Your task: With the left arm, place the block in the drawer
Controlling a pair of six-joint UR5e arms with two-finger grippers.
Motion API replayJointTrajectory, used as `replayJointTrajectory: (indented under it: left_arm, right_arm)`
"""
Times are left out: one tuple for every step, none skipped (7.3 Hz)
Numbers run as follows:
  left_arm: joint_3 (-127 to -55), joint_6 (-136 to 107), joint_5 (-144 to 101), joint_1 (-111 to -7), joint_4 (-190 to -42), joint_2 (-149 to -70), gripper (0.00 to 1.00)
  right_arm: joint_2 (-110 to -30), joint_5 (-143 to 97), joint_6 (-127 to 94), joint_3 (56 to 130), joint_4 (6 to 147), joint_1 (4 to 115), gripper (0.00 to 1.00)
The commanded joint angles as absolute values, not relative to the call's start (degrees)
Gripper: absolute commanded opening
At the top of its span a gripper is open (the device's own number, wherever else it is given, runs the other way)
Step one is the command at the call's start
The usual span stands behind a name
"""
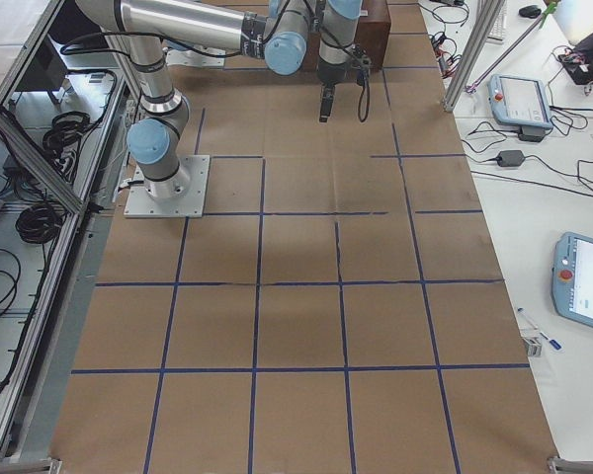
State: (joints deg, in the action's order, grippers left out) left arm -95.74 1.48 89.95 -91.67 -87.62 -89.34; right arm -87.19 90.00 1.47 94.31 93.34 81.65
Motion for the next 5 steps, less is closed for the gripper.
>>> replayJointTrajectory:
  left_arm:
    - [-97.03, 1.67, 90.0, -91.67, -84.23, -89.82, 0.99]
    - [-97.12, 1.93, 90.0, -91.5, -82.2, -89.74, 0.99]
    - [-97.12, 1.85, 89.74, -91.41, -82.18, -89.74, 0.99]
    - [-97.21, 1.85, 89.82, -91.41, -82.53, -89.74, 0.99]
    - [-97.03, 1.85, 89.74, -91.41, -82.62, -89.65, 0.99]
  right_arm:
    - [-87.19, 90.0, 1.49, 94.22, 93.34, 81.65, 1.0]
    - [-87.19, 90.0, 1.41, 94.31, 93.34, 81.65, 1.0]
    - [-87.19, 90.0, 1.41, 94.31, 93.34, 81.65, 1.0]
    - [-87.19, 90.0, 1.49, 94.22, 93.34, 81.65, 1.0]
    - [-87.19, 90.0, 1.41, 94.22, 93.34, 81.65, 1.0]
